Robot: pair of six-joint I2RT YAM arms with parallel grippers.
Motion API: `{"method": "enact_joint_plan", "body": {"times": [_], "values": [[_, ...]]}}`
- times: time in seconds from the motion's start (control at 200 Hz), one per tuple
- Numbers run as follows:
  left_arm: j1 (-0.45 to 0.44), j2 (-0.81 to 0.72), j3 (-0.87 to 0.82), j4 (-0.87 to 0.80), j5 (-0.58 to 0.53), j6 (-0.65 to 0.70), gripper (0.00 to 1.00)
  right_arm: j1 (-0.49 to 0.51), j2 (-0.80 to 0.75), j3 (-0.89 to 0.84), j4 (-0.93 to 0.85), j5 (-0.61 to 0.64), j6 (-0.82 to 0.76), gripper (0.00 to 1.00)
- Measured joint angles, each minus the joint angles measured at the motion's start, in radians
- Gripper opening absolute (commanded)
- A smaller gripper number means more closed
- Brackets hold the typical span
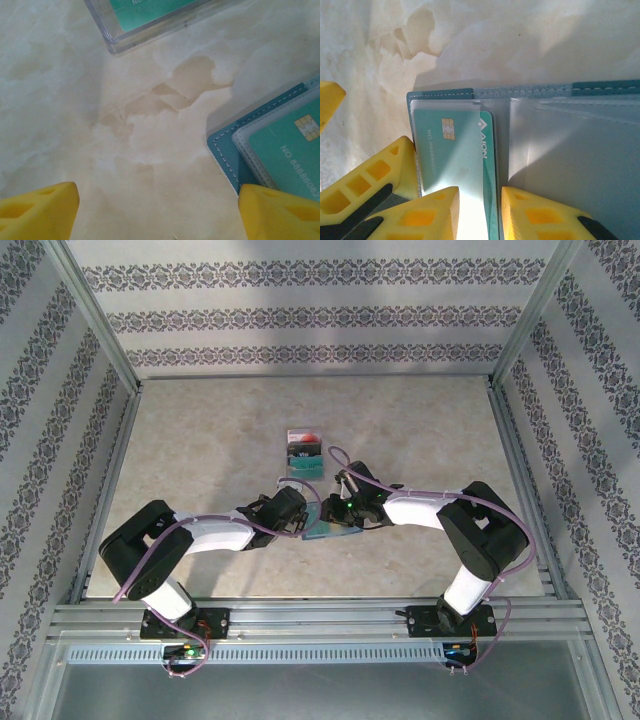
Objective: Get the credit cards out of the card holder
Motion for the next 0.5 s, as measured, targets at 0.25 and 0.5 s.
{"method": "enact_joint_plan", "body": {"times": [0.25,0.5], "values": [[0.0,0.021,0.016,-0.001,0.0,0.002,0.87,-0.008,0.0,-0.001,0.005,-0.015,0.001,0.29],[0.0,0.032,0.027,-0.002,-0.018,0.01,0.92,-0.035,0.007,-0.027,0.059,-0.066,0.023,0.28]]}}
